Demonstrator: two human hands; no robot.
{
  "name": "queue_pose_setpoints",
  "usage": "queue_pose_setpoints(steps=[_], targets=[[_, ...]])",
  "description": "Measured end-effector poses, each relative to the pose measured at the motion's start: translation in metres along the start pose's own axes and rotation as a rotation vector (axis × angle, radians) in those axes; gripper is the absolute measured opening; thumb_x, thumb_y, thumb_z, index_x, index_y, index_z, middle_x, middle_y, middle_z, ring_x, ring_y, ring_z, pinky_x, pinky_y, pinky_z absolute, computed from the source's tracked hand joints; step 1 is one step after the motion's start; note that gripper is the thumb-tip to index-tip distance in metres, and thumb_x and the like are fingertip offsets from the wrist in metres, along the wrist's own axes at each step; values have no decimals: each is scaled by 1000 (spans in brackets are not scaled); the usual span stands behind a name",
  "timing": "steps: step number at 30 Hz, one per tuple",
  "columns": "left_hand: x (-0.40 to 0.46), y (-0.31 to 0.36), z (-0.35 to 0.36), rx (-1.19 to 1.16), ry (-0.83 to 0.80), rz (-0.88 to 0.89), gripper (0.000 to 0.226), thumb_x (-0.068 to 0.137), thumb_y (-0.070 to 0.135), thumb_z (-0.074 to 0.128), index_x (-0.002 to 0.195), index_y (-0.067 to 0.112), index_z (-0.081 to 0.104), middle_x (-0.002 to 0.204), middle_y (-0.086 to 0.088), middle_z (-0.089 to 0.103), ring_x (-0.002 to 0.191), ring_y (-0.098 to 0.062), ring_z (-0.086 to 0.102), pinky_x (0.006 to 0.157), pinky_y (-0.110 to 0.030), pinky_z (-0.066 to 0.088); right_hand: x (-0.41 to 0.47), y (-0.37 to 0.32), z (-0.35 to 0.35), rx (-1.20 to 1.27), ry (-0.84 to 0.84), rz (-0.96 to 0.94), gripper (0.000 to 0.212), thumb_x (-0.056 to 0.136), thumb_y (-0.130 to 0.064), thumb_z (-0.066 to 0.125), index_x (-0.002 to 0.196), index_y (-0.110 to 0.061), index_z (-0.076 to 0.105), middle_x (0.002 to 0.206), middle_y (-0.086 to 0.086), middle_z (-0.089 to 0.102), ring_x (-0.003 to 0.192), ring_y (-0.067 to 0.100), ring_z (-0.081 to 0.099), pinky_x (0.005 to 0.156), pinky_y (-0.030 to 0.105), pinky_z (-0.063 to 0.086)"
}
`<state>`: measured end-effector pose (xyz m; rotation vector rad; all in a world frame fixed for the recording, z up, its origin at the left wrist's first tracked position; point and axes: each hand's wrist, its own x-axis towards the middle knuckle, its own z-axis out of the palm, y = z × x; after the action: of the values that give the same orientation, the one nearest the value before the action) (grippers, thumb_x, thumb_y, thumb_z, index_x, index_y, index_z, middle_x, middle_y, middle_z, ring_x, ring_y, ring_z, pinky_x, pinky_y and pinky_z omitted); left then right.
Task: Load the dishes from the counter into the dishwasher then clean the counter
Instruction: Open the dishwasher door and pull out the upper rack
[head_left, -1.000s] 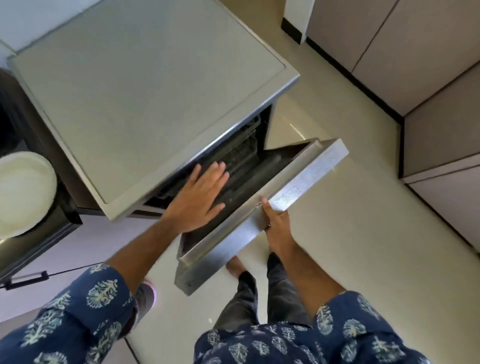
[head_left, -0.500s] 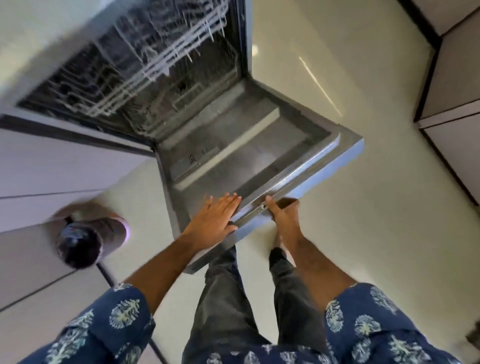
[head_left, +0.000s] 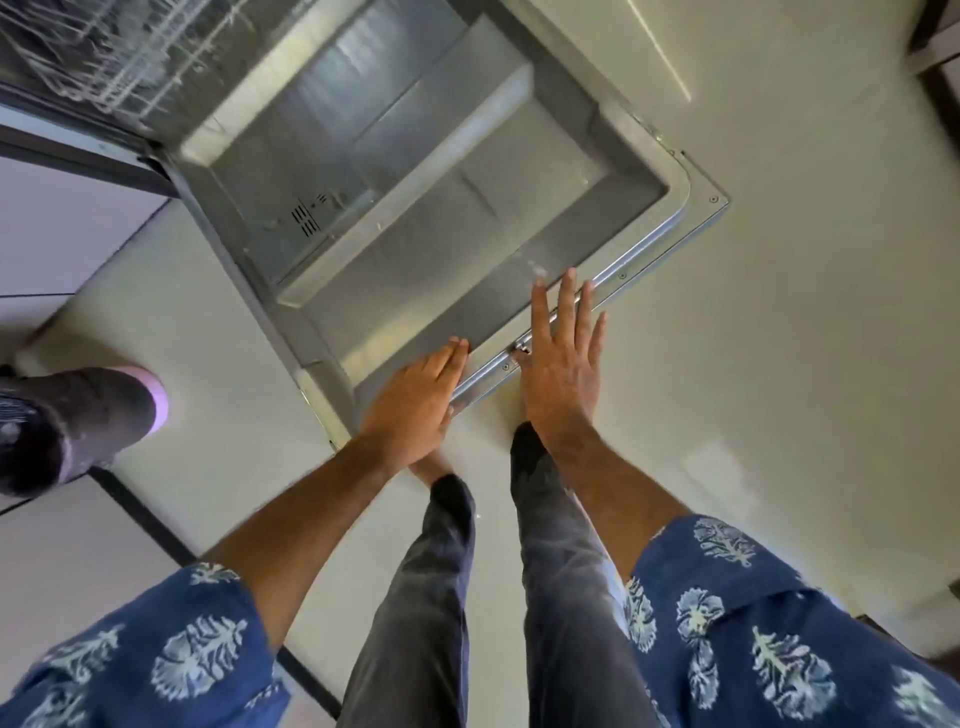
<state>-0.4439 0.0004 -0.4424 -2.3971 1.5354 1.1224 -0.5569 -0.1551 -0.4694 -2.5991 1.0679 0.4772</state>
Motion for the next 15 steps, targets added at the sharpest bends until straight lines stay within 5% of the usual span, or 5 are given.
queue_pose_setpoints(steps=[8, 15], targets=[[58, -12, 86, 167, -125, 86, 94, 95, 33, 60, 158, 27, -10, 166, -17, 3, 148, -33, 26, 119, -49, 28, 26, 52, 80, -224, -201, -137, 90, 94, -71, 21, 157, -16, -12, 163, 16, -19, 151, 32, -15, 122, 53, 1], [100, -15, 128, 173, -205, 24, 94, 96, 28, 59, 157, 27, -13, 165, -17, -2, 151, -33, 18, 122, -49, 20, 58, 74, 121, -196, -383, -204, 97, 93, -73, 28, 156, -14, -15, 160, 20, -23, 150, 33, -17, 124, 47, 1]])
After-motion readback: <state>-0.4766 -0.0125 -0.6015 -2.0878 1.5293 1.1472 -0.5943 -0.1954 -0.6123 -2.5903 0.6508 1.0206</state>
